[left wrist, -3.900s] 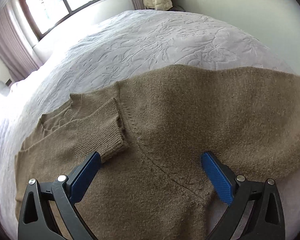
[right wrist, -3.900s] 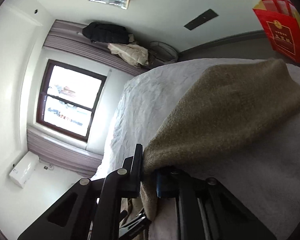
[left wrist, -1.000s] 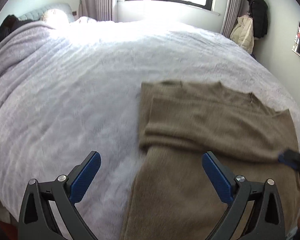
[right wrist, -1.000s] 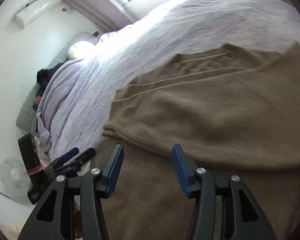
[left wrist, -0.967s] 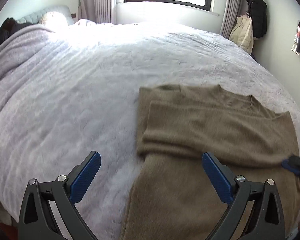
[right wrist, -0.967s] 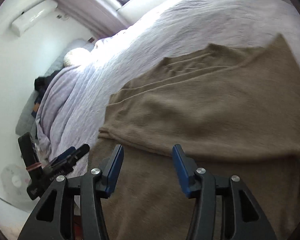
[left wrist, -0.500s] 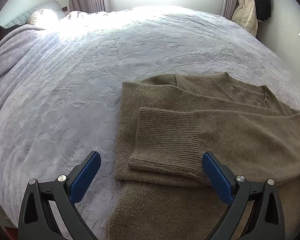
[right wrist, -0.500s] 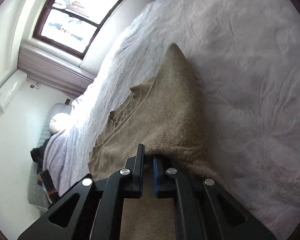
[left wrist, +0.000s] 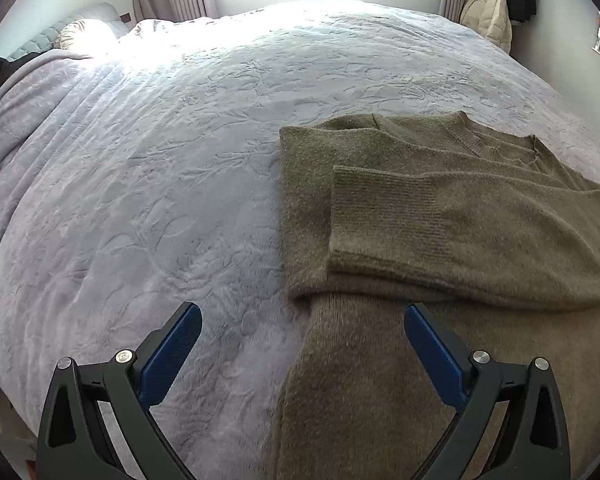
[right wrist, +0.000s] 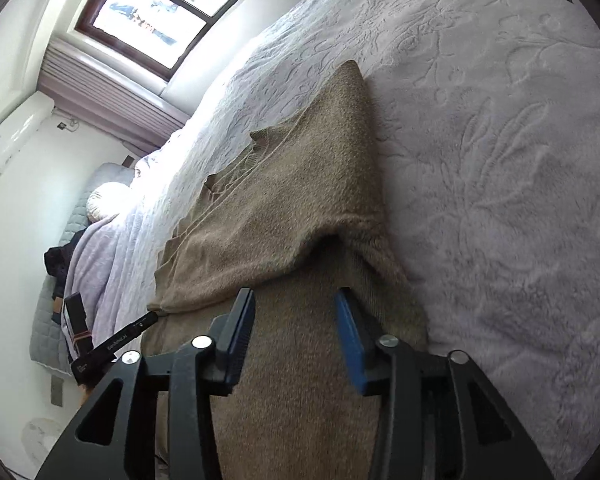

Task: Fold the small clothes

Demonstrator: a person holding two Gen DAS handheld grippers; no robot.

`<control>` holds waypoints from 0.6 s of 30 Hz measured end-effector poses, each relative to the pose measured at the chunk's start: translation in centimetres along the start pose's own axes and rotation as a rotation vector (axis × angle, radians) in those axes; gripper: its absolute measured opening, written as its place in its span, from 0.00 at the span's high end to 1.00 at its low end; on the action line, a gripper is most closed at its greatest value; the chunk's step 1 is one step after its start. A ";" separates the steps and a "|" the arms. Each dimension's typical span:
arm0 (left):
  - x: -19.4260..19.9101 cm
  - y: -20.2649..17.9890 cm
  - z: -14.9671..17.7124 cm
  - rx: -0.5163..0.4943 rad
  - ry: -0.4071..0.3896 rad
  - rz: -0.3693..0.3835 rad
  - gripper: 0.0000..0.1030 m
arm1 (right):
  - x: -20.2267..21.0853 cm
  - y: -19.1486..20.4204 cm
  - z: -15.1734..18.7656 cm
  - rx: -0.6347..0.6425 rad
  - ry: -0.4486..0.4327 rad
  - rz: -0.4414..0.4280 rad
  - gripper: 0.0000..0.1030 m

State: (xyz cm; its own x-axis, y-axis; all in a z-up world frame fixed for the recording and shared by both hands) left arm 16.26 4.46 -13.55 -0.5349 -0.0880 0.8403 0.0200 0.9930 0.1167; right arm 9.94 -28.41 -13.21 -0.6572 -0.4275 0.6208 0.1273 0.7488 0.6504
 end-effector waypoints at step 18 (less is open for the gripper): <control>6.1 -2.5 10.8 -0.115 0.024 0.033 0.01 | 3.5 3.8 8.8 0.160 0.008 0.088 0.46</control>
State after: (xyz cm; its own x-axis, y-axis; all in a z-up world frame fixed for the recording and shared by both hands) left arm 3.76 2.26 -14.43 -0.5123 -0.0588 0.8568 0.1346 0.9798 0.1478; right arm 1.58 -22.61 -12.48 -0.6429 -0.3604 0.6758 0.0634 0.8543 0.5159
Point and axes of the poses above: each gripper's, at about its wrist camera, not at the fingertips, and x roughly against the way its jaws point, y to its left, z to its underside, the point moved 7 cm from there along -x, roughly the way its jaws point, and after that the axes turned 4 degrees about -z, right-handed, at the moved point
